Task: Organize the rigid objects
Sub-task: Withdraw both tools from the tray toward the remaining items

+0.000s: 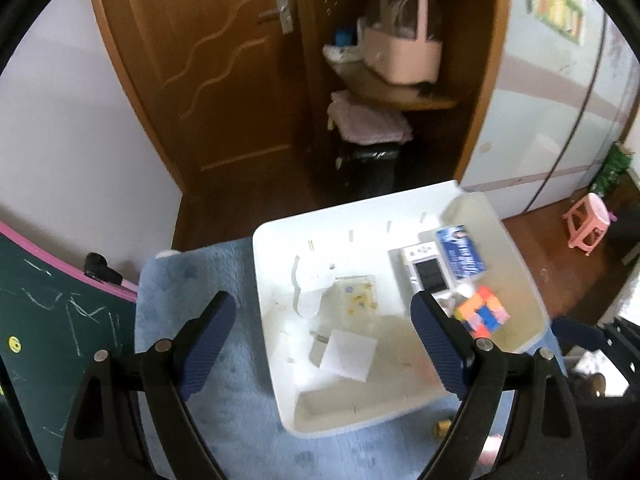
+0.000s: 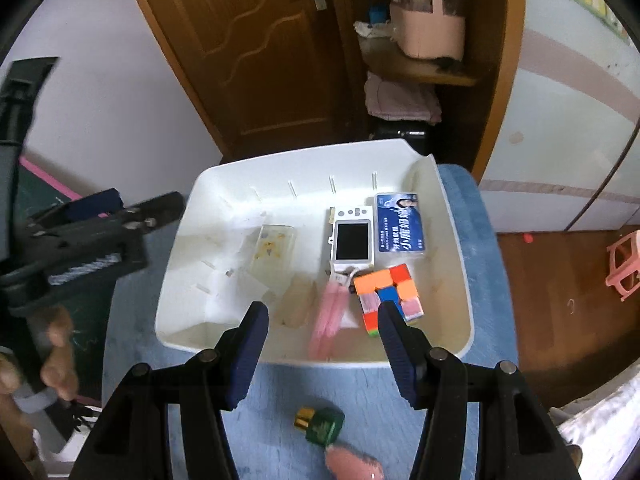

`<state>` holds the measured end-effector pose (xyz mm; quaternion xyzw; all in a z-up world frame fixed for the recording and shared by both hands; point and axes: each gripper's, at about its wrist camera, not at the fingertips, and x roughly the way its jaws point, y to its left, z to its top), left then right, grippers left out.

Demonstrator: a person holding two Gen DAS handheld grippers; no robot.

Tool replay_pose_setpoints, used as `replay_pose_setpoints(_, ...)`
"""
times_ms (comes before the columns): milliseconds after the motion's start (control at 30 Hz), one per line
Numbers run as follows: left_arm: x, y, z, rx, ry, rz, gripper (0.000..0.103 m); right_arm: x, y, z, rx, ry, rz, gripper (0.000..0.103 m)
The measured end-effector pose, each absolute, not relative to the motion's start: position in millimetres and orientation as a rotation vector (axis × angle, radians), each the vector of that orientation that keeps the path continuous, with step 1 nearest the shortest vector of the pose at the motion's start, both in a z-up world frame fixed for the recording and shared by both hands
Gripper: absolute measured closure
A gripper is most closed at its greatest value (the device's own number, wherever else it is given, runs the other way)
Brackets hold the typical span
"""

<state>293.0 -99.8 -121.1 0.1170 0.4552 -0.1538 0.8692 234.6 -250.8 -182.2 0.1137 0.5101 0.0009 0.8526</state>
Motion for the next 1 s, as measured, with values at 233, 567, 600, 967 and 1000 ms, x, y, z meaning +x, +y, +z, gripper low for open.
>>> replay_pose_setpoints(233, 228, -85, -71, 0.257, 0.888, -0.392, 0.011, 185, -252, -137, 0.204, 0.998, -0.052, 0.045)
replay_pose_setpoints(567, 148, -53, -68, 0.19, 0.93, -0.446, 0.007, 100, -247, -97, 0.134, 0.899, -0.108, 0.035)
replay_pose_setpoints(600, 140, -51, -74, 0.192, 0.944, -0.45, 0.007, 94, -248, -98, 0.127, 0.896, -0.114, 0.033)
replay_pose_setpoints(967, 73, -52, -186, 0.313, 1.127, -0.514, 0.003, 34, -246, -161, 0.157, 0.992, -0.14, 0.031)
replay_pose_setpoints(1000, 68, -52, -198, 0.332, 1.141, -0.525, 0.003, 26, -243, -173, 0.159, 1.006, -0.134, 0.031)
